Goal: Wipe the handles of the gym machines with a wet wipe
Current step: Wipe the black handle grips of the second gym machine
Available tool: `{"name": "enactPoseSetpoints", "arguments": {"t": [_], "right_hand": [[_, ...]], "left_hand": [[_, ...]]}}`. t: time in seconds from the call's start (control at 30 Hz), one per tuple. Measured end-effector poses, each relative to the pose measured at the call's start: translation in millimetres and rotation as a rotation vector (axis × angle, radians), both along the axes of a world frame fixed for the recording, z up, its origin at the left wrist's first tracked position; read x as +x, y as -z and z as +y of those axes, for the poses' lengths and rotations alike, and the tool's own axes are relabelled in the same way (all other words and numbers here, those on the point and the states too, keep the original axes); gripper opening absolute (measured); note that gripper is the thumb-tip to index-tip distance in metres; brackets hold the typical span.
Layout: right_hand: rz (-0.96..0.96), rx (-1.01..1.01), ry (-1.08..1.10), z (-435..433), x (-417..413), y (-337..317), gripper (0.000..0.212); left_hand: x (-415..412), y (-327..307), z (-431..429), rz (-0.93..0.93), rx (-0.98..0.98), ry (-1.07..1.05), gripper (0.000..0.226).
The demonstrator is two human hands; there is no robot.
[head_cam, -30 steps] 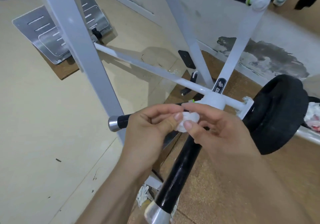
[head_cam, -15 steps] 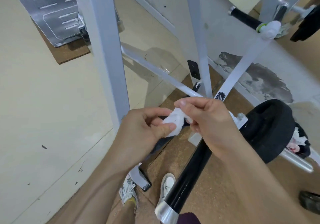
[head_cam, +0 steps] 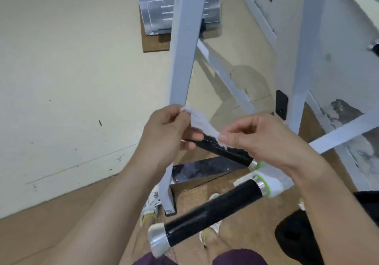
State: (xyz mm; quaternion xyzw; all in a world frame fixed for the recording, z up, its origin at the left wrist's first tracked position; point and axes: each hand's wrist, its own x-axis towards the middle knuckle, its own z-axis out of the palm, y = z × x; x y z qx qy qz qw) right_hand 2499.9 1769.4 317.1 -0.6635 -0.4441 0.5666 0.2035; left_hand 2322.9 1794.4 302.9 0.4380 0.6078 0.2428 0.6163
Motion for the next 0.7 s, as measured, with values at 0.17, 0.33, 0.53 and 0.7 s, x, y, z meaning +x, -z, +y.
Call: {"name": "enactPoseSetpoints", "arguments": {"t": [0.17,0.33,0.53,0.7], "right_hand": [[0.053,-0.044,-0.126,0,24,4,0.017],[0.343,-0.124,0.061,-3,47,16,0.007],[0.59,-0.182,0.217,-5,46,34,0.012],[0.205,-0.067,0.216,-5,39,39,0.006]], "left_hand": [[15,0,-27,-0.033,-0.1,-0.127,0.035],[26,6,-40,0.14,-0.038,-0.026,0.022],[43,19,-41,0.162,0.096,0.278,0.017],[54,30,-31,0.47,0.313,0.444,0.006]]}}
